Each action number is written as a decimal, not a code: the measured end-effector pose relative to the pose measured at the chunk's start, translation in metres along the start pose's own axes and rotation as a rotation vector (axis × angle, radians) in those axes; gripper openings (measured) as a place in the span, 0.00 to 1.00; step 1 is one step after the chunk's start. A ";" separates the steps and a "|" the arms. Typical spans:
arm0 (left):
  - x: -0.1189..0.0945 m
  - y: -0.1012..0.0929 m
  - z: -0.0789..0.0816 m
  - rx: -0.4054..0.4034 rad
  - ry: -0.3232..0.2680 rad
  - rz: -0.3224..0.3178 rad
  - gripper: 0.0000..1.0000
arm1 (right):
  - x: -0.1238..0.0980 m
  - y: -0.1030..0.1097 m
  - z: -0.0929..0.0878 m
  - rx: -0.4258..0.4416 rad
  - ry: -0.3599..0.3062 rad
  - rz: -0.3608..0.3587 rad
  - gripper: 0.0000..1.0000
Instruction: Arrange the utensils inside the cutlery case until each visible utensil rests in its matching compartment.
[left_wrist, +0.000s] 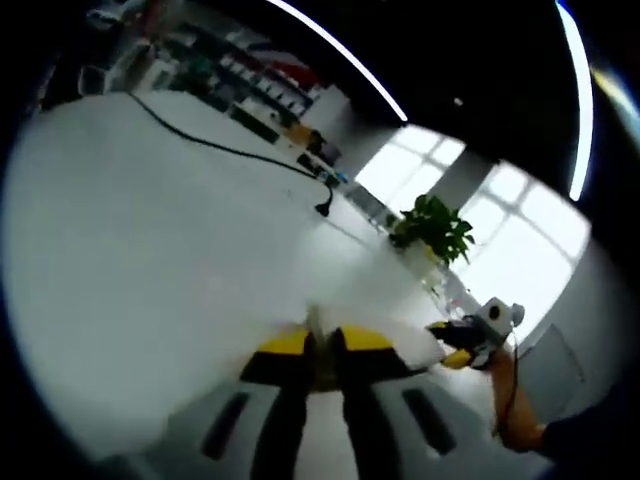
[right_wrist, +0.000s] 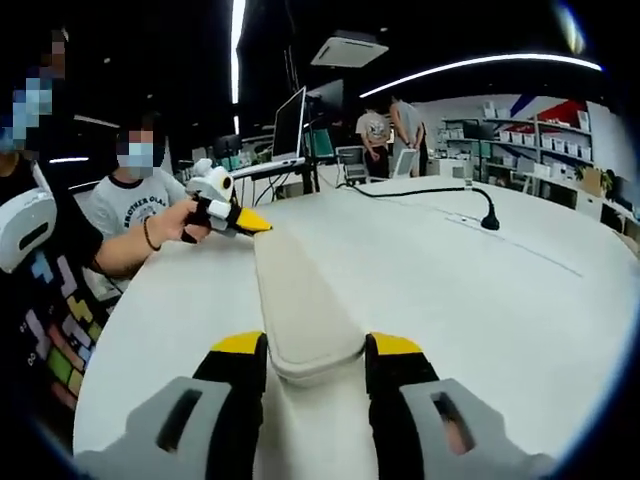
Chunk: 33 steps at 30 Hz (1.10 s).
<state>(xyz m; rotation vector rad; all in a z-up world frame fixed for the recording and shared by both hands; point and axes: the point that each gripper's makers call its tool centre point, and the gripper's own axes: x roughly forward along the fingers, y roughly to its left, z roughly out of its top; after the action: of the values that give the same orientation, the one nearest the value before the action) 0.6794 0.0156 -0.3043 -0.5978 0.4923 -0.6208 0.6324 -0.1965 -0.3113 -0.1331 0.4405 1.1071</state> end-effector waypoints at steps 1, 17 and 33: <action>-0.004 0.000 0.002 0.050 -0.005 0.012 0.07 | -0.004 -0.001 0.000 -0.013 0.010 -0.020 0.39; -0.001 -0.053 0.019 1.044 0.330 -0.161 0.07 | -0.032 -0.002 0.038 -0.252 0.327 -0.173 0.15; 0.016 -0.031 -0.013 1.357 0.790 -0.235 0.20 | 0.007 -0.009 0.032 -0.382 0.716 -0.056 0.15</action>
<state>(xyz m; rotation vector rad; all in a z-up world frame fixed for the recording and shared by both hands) 0.6707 -0.0198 -0.2981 0.9342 0.5977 -1.2301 0.6512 -0.1847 -0.2863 -0.8905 0.8490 1.0579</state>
